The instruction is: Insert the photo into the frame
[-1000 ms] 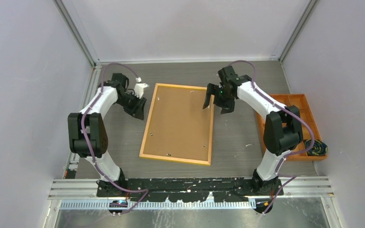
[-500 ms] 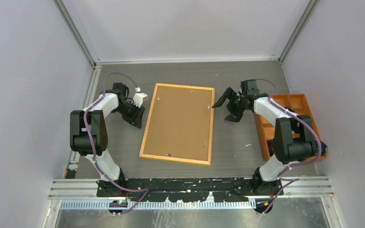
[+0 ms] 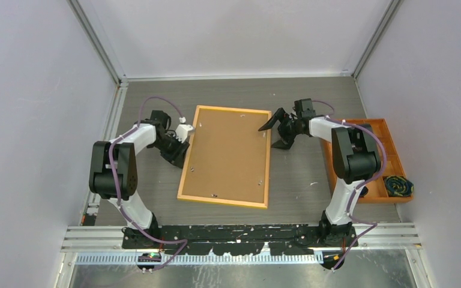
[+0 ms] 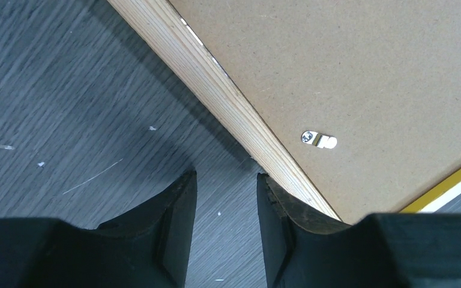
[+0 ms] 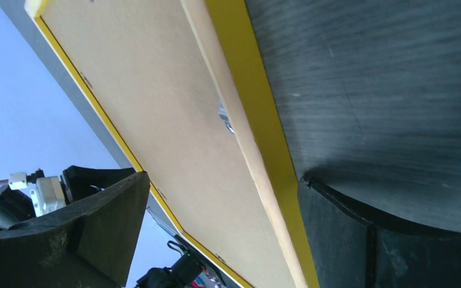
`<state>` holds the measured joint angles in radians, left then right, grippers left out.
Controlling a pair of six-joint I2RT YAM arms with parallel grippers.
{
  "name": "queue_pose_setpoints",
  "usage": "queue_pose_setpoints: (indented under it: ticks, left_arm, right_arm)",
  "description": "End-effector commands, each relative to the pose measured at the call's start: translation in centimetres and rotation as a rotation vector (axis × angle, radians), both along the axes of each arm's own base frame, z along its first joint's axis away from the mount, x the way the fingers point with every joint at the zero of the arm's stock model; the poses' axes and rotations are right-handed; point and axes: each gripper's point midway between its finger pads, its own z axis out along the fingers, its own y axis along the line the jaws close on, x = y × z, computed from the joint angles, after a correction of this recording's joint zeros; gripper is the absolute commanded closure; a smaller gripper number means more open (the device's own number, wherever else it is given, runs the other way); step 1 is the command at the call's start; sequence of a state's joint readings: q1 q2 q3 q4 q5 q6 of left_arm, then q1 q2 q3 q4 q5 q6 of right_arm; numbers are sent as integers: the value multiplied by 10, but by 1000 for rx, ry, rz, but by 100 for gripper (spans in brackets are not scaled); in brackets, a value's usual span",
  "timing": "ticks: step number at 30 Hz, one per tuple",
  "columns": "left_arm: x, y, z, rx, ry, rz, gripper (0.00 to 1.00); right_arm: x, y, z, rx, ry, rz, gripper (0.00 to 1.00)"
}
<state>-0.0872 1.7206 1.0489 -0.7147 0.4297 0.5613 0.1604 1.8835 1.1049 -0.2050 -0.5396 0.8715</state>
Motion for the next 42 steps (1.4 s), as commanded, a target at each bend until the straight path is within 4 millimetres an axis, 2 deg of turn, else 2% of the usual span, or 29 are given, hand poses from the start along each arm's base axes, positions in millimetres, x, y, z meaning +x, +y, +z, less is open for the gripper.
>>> queue_pose_setpoints:
  ticks: [1, 4, 8, 10, 13, 15, 17, 18, 19, 21, 22, 23, 24, 25, 26, 27, 29, 30, 32, 35, 38, 42]
  left_arm:
    - [-13, -18, 6, -76, 16, -39, 57]
    - [-21, -27, 13, -125, 39, -56, 57]
    - [-31, -32, 27, -184, 61, -95, 56]
    - [-27, -28, 33, -194, 47, -90, 56]
    - [-9, -13, 45, -221, 18, -33, 56]
    - [7, 7, 52, -237, 7, 41, 56]
    - [16, 18, 55, -238, 13, 86, 52]
    - [19, 22, 55, -235, 22, 109, 49]
    - [21, 23, 55, -230, 28, 119, 46]
    - [23, 24, 52, -224, 31, 139, 43]
    - [25, 24, 50, -224, 29, 151, 42]
    - [26, 23, 49, -225, 31, 163, 42]
    - [26, 22, 48, -234, 36, 169, 42]
    - [26, 21, 47, -243, 46, 176, 42]
    - [26, 19, 45, -251, 56, 180, 42]
    - [26, 18, 44, -258, 65, 182, 43]
    - [26, 16, 39, -262, 81, 185, 46]
    - [27, 14, 37, -262, 87, 187, 47]
    - [26, 11, 33, -256, 102, 185, 50]
    - [23, 6, 29, -259, 117, 174, 51]
    - [23, 2, 28, -270, 125, 170, 52]
    - [22, -4, 24, -273, 139, 153, 54]
  right_arm:
    - [32, 12, 30, 58, -94, 4, 5]
    - [41, 11, 38, 38, -99, -3, 6]
    - [46, -9, 51, -105, -129, -28, 1]
    - [46, -21, 64, -207, -160, -39, 0]
    - [38, -26, 93, -338, -268, -25, 0]
    - [44, -35, 116, -322, -353, -124, 0]
    - [44, -52, 124, -272, -368, -168, 0]
    - [46, -56, 124, -198, -360, -191, 0]
    - [46, -51, 127, -60, -353, -180, 0]
    - [51, -29, 144, 179, -426, -133, 0]
    - [46, -19, 139, 177, -403, -115, 0]
    - [39, -6, 136, 117, -401, -68, 0]
    - [28, 0, 122, -48, -368, -51, 0]
    - [20, 14, 119, -160, -382, -4, 0]
    - [11, 38, 120, -214, -405, 54, 5]
    - [3, 61, 118, -232, -416, 101, 14]
    - [-14, 106, 111, -224, -426, 174, 23]
    - [-26, 132, 106, -209, -427, 212, 24]
    - [-42, 170, 93, -180, -425, 266, 25]
    - [-62, 218, 76, -153, -423, 336, 25]
    - [-78, 253, 63, -122, -421, 387, 28]
    - [-94, 281, 43, -94, -385, 440, 44]
